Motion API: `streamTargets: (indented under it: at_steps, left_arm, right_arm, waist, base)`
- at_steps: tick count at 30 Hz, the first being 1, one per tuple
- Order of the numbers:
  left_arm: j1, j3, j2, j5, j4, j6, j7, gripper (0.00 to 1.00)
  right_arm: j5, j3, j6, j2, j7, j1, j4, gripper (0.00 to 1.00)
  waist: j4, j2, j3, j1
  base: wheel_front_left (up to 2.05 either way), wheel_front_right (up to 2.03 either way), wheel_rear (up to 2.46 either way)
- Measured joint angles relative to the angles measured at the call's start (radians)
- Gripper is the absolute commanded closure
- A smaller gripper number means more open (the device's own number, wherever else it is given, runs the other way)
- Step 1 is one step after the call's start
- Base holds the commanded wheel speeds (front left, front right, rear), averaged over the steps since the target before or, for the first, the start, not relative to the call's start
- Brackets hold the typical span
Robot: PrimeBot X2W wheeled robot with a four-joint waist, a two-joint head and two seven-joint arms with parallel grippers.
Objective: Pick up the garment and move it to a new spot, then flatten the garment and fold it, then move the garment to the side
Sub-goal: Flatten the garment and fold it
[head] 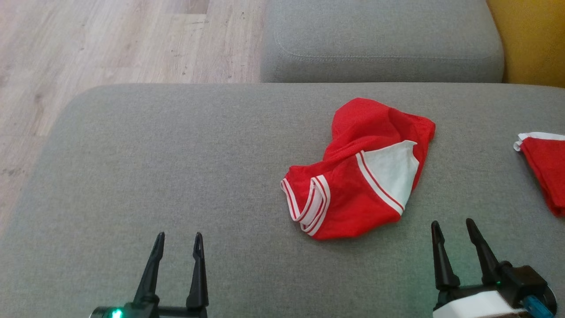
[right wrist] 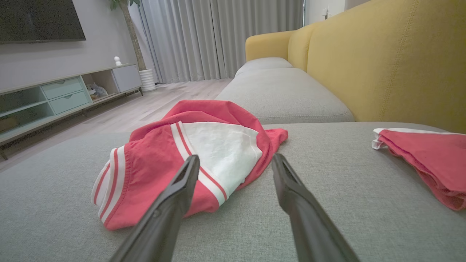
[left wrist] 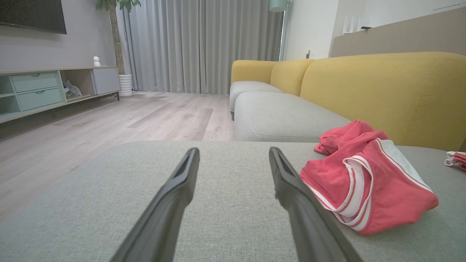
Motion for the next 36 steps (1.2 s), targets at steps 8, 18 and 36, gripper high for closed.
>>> streamTargets:
  at_steps: [8, 18, 36]
  left_arm:
    - [0.000, 0.000, 0.000, 0.000, 0.001, -0.001, 0.000, 0.00]
    - [-0.018, -0.028, 0.000, 0.001, 0.072, -0.047, 0.000, 0.00]
    - [-0.423, -0.169, -0.007, -0.089, 0.481, -0.177, 0.000, 0.00]
  right_arm:
    - [0.000, 0.007, 0.000, 0.000, 0.000, 0.000, 0.000, 0.00]
    - [0.000, 0.034, 0.000, 0.000, 0.000, -0.002, -0.013, 0.00]
    - [0.026, 0.080, 0.000, 0.000, 0.000, -0.086, -0.048, 0.00]
  waist:
    - [-0.014, 0.0000, 0.001, 0.0000]
    - [-0.066, 0.0000, 0.019, 0.0000]
    - [-0.314, 0.0000, 0.161, 0.0003]
  base:
    - [0.00, 0.00, 0.00]
    - [0.00, 0.00, 0.00]
    - [0.00, 0.00, 0.00]
